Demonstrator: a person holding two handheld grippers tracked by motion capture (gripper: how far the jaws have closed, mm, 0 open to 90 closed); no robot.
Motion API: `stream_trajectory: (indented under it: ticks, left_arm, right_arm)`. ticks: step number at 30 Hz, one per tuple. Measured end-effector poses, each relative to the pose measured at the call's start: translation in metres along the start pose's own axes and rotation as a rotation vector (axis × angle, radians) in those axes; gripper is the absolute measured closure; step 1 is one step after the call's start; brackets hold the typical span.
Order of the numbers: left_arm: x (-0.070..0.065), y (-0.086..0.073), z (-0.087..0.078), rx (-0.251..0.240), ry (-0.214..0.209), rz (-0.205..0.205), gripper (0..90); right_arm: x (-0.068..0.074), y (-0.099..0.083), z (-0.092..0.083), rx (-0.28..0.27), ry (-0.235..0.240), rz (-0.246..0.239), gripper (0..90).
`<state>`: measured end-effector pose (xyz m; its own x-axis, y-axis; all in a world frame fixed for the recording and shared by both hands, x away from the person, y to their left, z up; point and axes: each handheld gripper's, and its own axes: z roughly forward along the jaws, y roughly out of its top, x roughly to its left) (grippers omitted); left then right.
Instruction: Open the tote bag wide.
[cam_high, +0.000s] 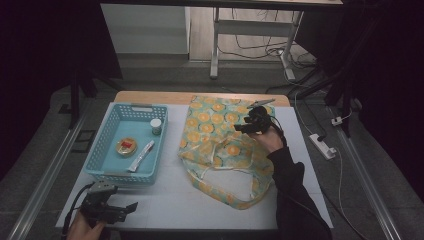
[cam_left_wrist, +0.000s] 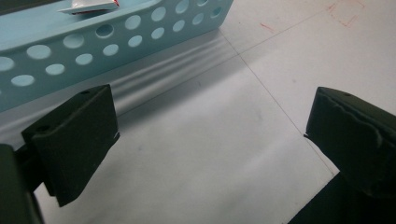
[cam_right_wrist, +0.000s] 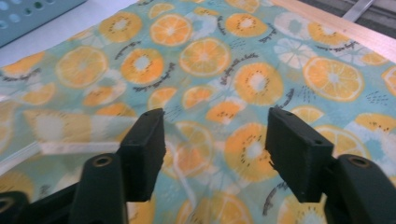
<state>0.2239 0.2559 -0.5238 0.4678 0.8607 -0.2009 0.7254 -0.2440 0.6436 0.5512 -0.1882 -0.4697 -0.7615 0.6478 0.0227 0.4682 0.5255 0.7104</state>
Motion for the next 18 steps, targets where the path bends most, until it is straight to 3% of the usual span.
stream_trajectory:
  ticks: [7, 10, 14, 16, 18]
  left_arm:
    - [-0.001, 0.000, 0.000, -0.001, 0.003, 0.000, 2.5]
    - [0.000, 0.000, 0.000, -0.001, 0.002, -0.001, 2.5]
    - [0.000, 0.000, 0.000, -0.001, 0.001, 0.001, 2.5]
    - [0.000, 0.000, 0.000, -0.001, 0.002, -0.001, 2.5]
    - [-0.001, 0.000, 0.000, -0.001, 0.003, -0.001, 2.5]
  right_arm:
    - [0.009, -0.004, -0.011, 0.009, 0.025, -0.031, 24.3]
    - [0.016, -0.006, -0.021, -0.006, 0.034, -0.037, 14.7]
    - [0.026, -0.008, -0.032, -0.033, 0.015, -0.057, 4.4]
    - [0.029, -0.009, -0.035, -0.040, 0.014, -0.062, 3.0]
    - [0.038, -0.012, -0.041, -0.038, 0.046, -0.072, 2.6]
